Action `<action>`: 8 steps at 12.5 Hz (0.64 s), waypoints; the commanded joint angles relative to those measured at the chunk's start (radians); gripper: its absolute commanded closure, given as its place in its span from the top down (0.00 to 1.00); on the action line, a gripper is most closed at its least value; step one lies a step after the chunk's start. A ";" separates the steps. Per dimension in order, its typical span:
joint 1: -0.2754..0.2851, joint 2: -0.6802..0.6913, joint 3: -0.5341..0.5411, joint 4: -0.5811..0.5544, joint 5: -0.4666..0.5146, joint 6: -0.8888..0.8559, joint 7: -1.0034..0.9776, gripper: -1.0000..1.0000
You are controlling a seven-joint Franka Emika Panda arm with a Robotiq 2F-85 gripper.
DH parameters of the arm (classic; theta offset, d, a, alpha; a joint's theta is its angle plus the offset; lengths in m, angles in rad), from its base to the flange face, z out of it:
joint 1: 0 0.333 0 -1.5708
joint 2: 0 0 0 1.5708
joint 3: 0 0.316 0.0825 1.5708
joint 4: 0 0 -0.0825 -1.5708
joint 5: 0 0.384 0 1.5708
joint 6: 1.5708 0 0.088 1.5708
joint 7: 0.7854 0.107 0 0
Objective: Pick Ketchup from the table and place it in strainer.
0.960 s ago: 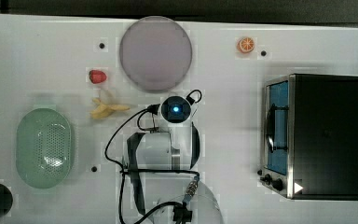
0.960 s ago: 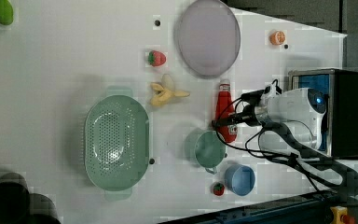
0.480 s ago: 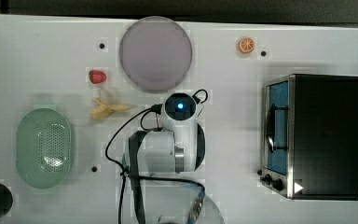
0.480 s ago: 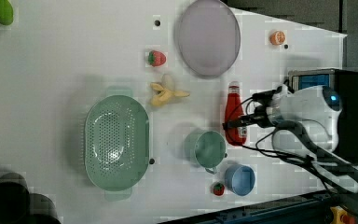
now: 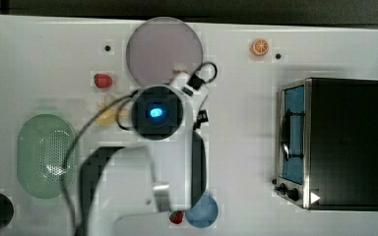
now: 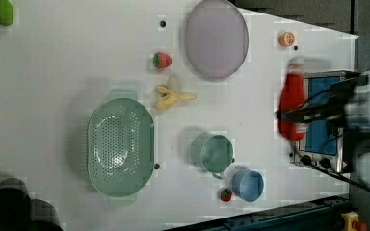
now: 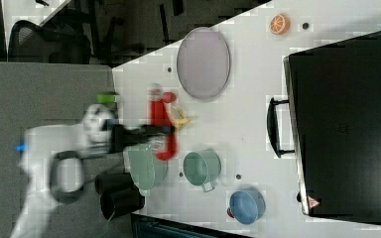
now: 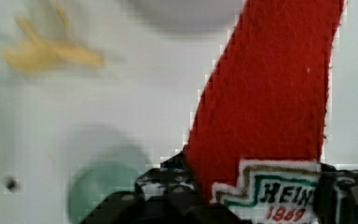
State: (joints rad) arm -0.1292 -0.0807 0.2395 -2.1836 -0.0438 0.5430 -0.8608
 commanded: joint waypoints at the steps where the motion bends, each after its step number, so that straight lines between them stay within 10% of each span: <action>1: 0.072 -0.010 0.102 0.032 0.023 -0.084 0.189 0.63; 8: 0.129 0.164 0.385 0.059 0.101 0.144 0.651 0.63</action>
State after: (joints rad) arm -0.0047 0.0956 0.6265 -2.1094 0.0638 0.6587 -0.3567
